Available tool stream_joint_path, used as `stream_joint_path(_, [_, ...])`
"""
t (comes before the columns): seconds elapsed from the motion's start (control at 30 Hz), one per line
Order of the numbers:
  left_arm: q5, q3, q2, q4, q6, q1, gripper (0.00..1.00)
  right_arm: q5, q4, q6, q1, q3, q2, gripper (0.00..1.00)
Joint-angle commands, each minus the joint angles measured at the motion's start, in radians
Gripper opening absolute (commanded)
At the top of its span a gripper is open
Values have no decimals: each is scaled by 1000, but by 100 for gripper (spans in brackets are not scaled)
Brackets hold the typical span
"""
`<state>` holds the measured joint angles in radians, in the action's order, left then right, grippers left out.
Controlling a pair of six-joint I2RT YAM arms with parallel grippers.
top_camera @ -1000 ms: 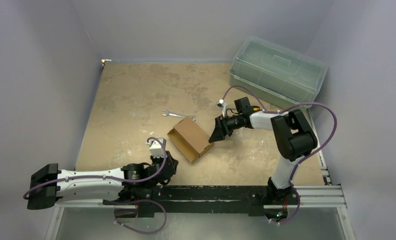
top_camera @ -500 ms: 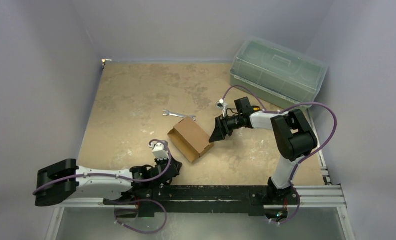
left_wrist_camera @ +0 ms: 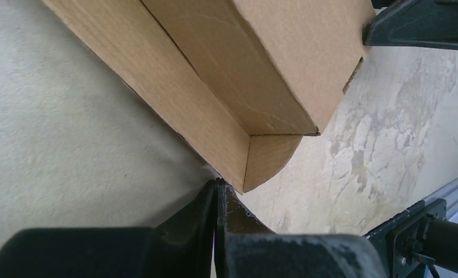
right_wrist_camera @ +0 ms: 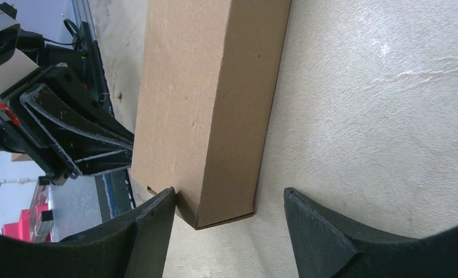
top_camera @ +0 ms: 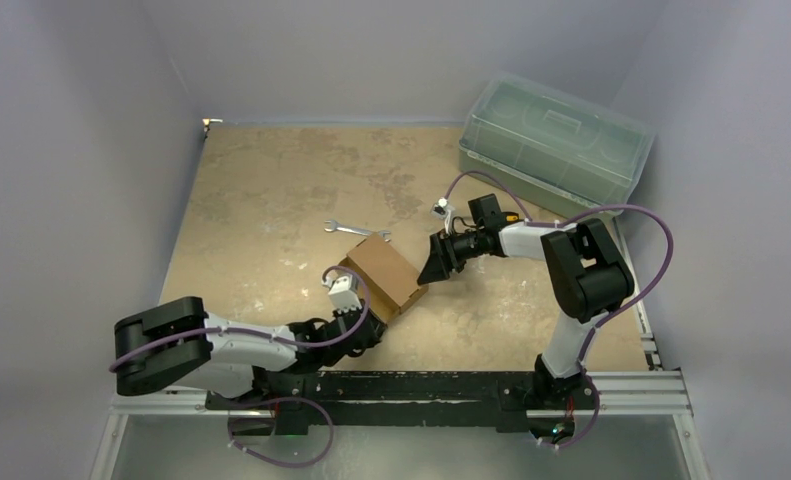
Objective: Fold the paper box
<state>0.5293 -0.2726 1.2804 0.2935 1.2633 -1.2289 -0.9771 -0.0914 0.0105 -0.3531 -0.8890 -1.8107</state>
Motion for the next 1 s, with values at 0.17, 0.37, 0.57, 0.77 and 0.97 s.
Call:
stream_joint_path(0.17, [-87,-132,46,87,-90,103,0,24,2,-3,-20,-21,-17,67])
stream_joint_path(0.37, [-174,-212,131,107,-160,177,0,26,-1,-3,-22,-24,-19,64])
stream_joint_path(0.57, [-197,-223,131,9,-207,187,0,17,-3,0,-15,-30,-5,67])
stream_joint_path(0.77, [-158,-182,-35,-247,-234,186,2,9,-3,1,-6,-35,6,70])
stream_joint_path(0.97, [17,-142,-218,-506,-192,209,16,-18,-10,33,12,-42,49,81])
